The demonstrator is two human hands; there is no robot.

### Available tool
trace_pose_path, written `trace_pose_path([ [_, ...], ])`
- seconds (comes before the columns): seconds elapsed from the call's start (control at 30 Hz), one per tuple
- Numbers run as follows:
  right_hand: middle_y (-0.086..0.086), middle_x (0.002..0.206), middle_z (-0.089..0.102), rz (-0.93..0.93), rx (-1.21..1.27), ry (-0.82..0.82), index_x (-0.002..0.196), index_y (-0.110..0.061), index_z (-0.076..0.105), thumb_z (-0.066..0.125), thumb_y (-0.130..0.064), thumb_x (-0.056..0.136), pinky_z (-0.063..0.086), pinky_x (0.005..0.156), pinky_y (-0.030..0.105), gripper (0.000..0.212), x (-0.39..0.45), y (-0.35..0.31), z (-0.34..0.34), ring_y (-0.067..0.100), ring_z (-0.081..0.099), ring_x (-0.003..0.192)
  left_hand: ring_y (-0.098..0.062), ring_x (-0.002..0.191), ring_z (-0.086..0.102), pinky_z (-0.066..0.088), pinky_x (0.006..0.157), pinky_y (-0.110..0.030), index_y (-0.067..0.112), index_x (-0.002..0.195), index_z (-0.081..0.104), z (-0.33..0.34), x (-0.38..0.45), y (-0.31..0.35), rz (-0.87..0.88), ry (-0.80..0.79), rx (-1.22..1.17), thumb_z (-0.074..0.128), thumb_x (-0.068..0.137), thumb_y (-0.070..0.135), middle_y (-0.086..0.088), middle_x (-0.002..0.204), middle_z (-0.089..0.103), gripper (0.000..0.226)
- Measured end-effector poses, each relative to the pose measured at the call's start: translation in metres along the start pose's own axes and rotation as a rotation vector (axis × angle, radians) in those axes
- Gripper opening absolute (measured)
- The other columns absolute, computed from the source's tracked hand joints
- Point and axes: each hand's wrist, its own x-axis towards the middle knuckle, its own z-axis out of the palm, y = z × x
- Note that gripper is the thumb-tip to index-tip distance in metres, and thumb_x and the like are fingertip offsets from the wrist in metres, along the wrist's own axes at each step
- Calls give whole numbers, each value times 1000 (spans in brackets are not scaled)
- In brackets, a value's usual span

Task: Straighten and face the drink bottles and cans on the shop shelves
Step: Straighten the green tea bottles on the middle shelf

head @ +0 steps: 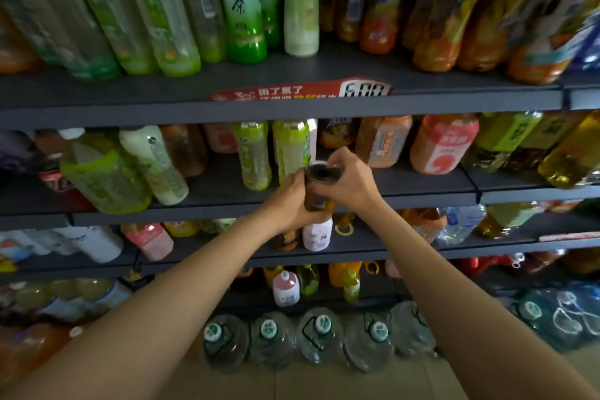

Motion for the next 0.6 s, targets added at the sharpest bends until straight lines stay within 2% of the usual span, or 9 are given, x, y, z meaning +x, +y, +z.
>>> trace_pose_path([
  [0.1,-6,88,59,-175,44,-50,92,-16,53,83,-34,64,45,68,23,45,-22,-62,-56,10,57,80,-10,114,50,43,89,-25,19,129,39,-37,-34,40,104,178,-78,77,71,38,6,124,51,72],
  [0.17,-9,90,60,-291,105,13,98,-20,53,84,-35,64,45,71,18,48,-27,-112,-95,4,58,82,-11,108,53,45,86,-29,19,121,44,-74,-51,76,193,343,-81,76,70,43,6,117,56,64],
  [0.23,-6,98,61,-391,219,121,104,-22,52,84,-34,66,45,77,17,52,-23,-162,-131,5,59,91,-16,107,56,46,87,-32,17,117,48,-115,-58,119,309,519,-146,75,68,45,1,114,59,63],
  [0.3,0,108,60,-477,362,203,112,-20,48,81,-30,69,46,86,20,56,-14,-207,-160,10,58,100,-16,109,55,45,91,-31,14,120,48,-157,-57,163,392,674,-188,75,69,39,-2,118,59,63],
  [0.37,5,116,57,-531,461,244,118,-19,44,80,-28,69,46,94,29,62,-3,-244,-183,15,56,109,-17,113,53,43,92,-29,11,124,47,-196,-55,202,460,796,-192,75,73,28,-5,121,58,61],
  [0.47,8,118,61,-534,574,253,121,-14,45,79,-30,65,46,99,40,68,22,-279,-209,19,59,109,-22,112,53,44,89,-31,8,122,47,-244,-46,241,554,897,-94,74,73,24,-8,119,58,58],
  [0.6,4,115,63,-505,545,341,121,-16,48,81,-47,52,49,95,41,83,63,-302,-238,18,61,107,-22,110,54,40,82,-24,9,122,48,-287,-19,268,544,842,84,72,77,30,-8,121,58,56],
])
